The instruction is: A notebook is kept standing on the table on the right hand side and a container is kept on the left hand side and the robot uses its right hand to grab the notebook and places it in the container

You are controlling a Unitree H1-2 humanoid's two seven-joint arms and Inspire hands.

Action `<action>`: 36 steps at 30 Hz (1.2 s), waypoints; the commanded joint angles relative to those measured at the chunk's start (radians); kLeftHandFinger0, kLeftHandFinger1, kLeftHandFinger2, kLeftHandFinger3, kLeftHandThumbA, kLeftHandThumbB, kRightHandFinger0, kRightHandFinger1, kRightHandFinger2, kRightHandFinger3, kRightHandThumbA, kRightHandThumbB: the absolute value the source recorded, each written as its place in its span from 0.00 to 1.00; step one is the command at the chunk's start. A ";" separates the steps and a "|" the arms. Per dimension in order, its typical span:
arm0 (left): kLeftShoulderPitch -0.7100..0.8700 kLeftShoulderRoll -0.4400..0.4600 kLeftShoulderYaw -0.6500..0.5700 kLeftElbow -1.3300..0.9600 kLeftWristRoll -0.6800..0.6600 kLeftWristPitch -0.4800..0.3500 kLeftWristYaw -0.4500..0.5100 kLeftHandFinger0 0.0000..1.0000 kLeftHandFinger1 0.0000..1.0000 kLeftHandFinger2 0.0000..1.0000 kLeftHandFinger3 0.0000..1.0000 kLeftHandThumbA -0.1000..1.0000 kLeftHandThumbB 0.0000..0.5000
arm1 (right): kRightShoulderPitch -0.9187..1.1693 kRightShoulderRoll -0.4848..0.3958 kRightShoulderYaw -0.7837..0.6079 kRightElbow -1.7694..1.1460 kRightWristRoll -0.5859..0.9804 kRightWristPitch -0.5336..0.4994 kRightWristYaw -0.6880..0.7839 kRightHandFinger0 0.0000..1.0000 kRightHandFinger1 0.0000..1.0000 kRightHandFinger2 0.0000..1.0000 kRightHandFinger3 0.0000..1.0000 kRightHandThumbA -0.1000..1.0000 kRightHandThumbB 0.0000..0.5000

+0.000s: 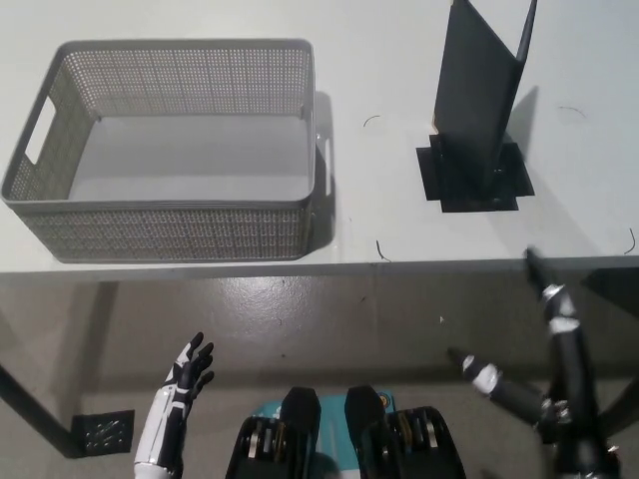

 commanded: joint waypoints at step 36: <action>0.015 -0.013 0.001 0.029 -0.003 -0.116 0.004 1.00 1.00 1.00 1.00 1.00 0.50 | -1.031 -0.025 -0.271 1.144 0.320 0.140 0.054 1.00 1.00 1.00 1.00 1.00 0.92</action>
